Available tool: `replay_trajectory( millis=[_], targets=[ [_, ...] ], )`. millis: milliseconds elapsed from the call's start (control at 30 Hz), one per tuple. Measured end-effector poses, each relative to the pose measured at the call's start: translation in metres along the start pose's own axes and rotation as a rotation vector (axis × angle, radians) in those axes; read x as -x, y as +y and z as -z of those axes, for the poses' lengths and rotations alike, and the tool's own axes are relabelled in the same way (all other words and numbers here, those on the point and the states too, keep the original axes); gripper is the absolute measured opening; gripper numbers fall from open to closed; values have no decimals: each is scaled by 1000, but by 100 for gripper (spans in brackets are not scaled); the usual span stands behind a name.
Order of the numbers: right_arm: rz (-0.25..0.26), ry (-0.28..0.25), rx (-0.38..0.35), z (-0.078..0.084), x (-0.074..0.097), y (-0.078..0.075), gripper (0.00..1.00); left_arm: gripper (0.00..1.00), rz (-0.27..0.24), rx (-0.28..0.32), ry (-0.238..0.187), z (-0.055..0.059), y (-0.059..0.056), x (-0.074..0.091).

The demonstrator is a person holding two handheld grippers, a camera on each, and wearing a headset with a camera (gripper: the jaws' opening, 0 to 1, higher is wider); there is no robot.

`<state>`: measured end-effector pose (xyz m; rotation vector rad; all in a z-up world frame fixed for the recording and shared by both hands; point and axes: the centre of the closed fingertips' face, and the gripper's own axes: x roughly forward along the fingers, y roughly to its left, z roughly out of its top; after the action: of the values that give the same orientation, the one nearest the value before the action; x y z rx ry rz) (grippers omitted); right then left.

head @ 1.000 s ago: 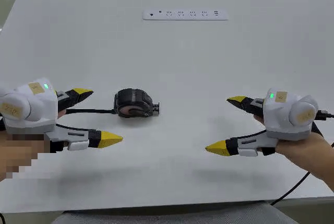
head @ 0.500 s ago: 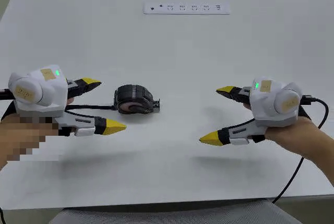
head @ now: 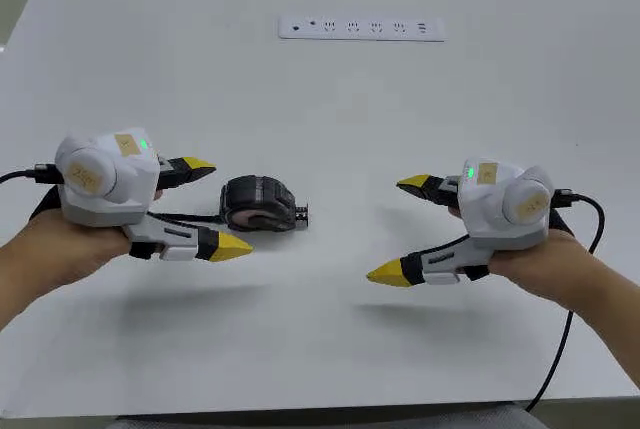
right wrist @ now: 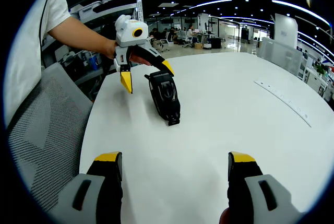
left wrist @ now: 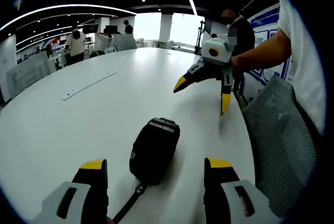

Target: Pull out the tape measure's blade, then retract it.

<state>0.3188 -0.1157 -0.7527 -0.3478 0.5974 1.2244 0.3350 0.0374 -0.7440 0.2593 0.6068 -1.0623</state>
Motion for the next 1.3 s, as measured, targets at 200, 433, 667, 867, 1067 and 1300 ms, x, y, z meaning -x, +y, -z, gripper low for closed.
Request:
replay_trajectory(
  millis=[200, 433, 667, 867, 1067, 1300],
  targets=[
    [-10, -10, -2, -5, -8, -1, 79, 69, 16, -4, 12, 2, 3, -8],
    [-25, -10, -3, -5, -15, 0, 79, 62, 37, -32, 30, 6, 3, -16],
    [-31, -11, -7, -5, -18, 0, 79, 55, 46, -28, 29, 6, 4, -21],
    [-32, -10, -6, -5, -20, 0, 79, 50, 58, -42, 26, 3, 3, -25],
    [-39, -6, -5, -5, -23, 0, 79, 38, 84, -48, 43, 6, 1, -25],
    [-43, -18, 1, -9, -27, 1, 76, 33, 96, -52, 48, 9, 2, -25]
  ],
)
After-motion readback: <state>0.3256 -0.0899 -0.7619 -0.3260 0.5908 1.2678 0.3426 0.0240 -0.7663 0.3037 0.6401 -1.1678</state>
